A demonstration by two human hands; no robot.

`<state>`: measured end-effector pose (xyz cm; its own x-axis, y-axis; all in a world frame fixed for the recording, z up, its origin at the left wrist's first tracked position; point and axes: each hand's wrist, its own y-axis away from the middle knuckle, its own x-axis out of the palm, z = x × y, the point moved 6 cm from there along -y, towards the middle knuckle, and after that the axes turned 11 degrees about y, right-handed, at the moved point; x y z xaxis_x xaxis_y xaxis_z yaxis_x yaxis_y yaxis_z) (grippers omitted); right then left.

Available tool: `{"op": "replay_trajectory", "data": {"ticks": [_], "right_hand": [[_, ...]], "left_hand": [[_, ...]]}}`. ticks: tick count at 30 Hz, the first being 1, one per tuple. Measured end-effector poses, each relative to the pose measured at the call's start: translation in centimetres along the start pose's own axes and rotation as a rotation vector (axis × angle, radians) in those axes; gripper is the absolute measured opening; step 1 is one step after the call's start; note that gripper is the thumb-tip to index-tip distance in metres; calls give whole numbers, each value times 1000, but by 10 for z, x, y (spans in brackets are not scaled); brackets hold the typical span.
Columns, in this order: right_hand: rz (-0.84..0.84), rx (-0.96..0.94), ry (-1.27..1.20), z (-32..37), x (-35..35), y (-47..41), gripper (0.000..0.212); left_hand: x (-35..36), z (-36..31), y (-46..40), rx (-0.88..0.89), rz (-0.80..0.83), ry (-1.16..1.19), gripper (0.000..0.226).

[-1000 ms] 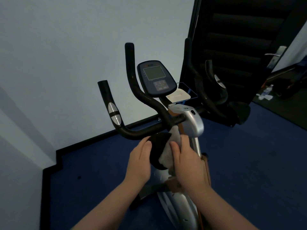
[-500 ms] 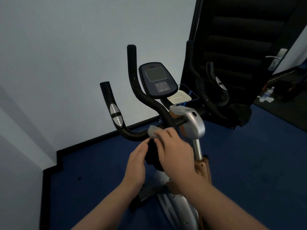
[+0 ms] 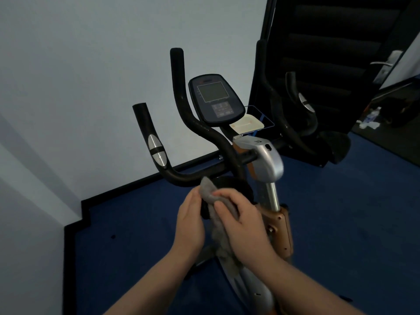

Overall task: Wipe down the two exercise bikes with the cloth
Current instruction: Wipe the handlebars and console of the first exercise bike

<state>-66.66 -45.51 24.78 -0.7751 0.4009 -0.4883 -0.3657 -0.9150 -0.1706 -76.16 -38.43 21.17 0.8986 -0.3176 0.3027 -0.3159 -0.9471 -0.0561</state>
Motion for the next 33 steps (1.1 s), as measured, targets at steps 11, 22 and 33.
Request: {"op": "replay_trajectory", "data": {"ticks": [11,22,33], "right_hand": [[-5,-138,557,21,-42,-67,19],[-70,-48,529,-8,-38,-46,26],[-28,-73,592,-24,-50,-31,30]], "left_hand": [[18,-14,-22,15,-23,-284,31],[12,-17,-14,-18,7,-437,26],[11,-14,-6,-3,-94,-408,28]]}}
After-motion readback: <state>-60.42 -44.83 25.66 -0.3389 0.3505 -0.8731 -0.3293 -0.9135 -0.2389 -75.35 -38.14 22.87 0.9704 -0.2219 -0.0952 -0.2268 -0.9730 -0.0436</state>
